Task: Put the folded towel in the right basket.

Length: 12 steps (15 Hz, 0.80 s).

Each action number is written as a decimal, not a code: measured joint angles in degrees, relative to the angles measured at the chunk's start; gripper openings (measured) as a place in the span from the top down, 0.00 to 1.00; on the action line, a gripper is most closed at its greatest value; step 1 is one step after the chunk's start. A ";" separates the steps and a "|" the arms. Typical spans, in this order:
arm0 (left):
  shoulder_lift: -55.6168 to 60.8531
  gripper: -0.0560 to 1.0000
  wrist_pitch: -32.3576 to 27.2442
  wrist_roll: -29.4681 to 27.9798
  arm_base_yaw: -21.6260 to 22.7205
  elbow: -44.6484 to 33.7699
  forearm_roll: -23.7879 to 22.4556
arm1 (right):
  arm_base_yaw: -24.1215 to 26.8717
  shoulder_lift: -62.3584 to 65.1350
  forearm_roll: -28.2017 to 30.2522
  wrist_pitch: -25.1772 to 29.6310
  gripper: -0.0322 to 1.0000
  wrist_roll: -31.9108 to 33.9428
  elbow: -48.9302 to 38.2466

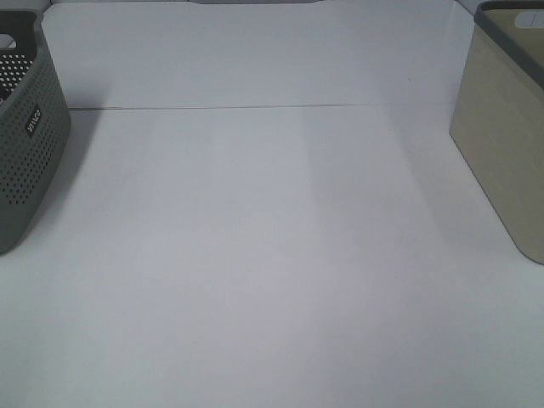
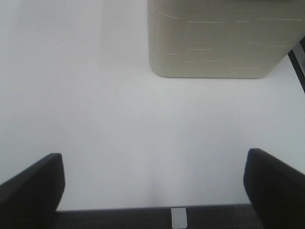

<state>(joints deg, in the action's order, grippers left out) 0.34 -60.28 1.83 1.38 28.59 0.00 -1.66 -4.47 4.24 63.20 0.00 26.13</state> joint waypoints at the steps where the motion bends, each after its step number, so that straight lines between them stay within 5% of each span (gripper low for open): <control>1: 0.00 0.11 0.00 0.00 0.00 0.00 0.00 | -0.17 0.00 0.00 0.06 0.02 0.00 0.00; 12: 0.00 0.11 0.00 0.00 0.00 0.00 0.00 | -0.17 0.00 -1.72 0.06 0.02 -0.97 0.00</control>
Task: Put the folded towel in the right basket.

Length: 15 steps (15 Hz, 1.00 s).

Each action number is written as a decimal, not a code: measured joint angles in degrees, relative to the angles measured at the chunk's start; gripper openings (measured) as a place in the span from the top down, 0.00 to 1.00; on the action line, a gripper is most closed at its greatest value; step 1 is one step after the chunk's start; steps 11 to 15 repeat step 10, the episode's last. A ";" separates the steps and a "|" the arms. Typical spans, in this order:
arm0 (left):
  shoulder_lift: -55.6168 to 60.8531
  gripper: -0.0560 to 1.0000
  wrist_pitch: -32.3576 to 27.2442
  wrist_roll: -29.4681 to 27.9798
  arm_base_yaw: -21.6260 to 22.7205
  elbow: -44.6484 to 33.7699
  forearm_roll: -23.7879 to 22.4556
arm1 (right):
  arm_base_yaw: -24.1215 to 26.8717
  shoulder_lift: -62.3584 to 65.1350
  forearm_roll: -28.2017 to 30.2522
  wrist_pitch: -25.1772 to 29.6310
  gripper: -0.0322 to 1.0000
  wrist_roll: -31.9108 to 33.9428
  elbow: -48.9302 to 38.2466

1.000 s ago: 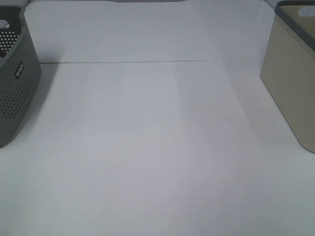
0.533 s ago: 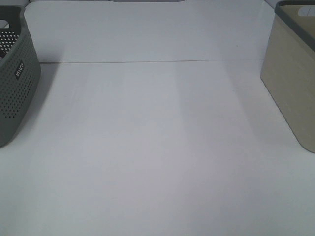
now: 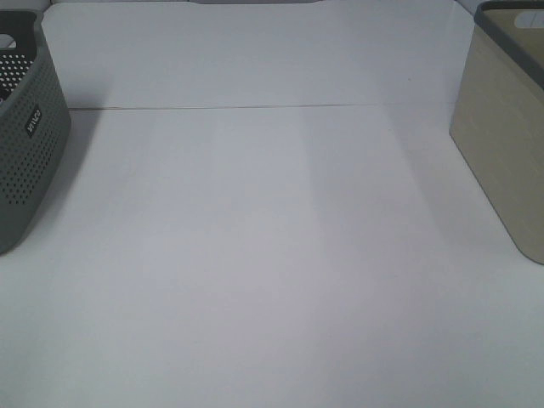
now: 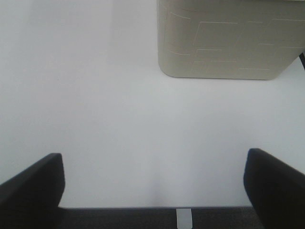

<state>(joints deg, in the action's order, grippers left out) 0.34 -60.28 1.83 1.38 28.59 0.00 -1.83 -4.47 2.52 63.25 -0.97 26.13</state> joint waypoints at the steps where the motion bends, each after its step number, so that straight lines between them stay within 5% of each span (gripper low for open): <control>1: 0.00 0.11 0.00 0.00 0.00 0.00 0.00 | 0.00 0.00 0.00 0.00 0.02 0.06 0.00; 15: 0.00 0.11 0.00 0.00 0.00 0.00 0.00 | 0.00 0.00 -0.06 0.00 0.02 0.06 0.00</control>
